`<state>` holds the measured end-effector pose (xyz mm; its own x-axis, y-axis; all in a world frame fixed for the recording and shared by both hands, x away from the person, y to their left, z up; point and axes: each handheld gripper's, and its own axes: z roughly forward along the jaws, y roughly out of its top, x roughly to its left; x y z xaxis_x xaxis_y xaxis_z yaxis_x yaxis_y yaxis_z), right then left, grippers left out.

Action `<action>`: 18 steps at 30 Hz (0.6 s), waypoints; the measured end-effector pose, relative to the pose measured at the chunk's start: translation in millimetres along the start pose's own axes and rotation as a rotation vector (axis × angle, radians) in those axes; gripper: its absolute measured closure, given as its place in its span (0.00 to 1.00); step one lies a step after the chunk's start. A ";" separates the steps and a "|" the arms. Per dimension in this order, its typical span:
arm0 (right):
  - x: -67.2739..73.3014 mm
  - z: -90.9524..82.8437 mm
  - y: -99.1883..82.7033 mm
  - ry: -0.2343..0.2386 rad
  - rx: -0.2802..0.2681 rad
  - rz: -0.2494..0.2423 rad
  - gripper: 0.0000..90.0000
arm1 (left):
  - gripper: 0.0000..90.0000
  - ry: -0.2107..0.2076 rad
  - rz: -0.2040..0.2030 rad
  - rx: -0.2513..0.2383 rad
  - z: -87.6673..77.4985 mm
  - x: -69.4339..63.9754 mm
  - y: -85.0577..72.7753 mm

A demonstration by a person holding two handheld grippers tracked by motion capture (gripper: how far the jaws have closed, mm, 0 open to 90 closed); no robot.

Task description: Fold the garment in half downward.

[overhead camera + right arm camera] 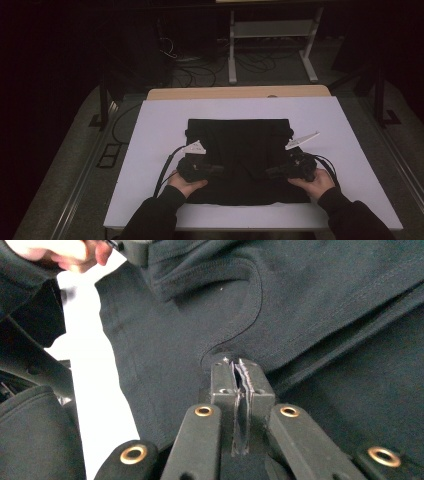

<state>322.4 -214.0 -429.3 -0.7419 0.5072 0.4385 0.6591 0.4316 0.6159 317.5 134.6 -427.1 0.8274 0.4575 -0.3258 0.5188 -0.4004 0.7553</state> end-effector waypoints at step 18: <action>9.8 -0.7 -9.6 0.024 0.011 0.002 0.95 | 0.97 -0.020 0.001 0.026 -4.3 -12.8 -10.7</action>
<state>308.7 -213.7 -430.5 -0.7430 0.4901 0.4557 0.6621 0.4389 0.6075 300.4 136.4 -428.6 0.8318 0.4414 -0.3364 0.5231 -0.4211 0.7409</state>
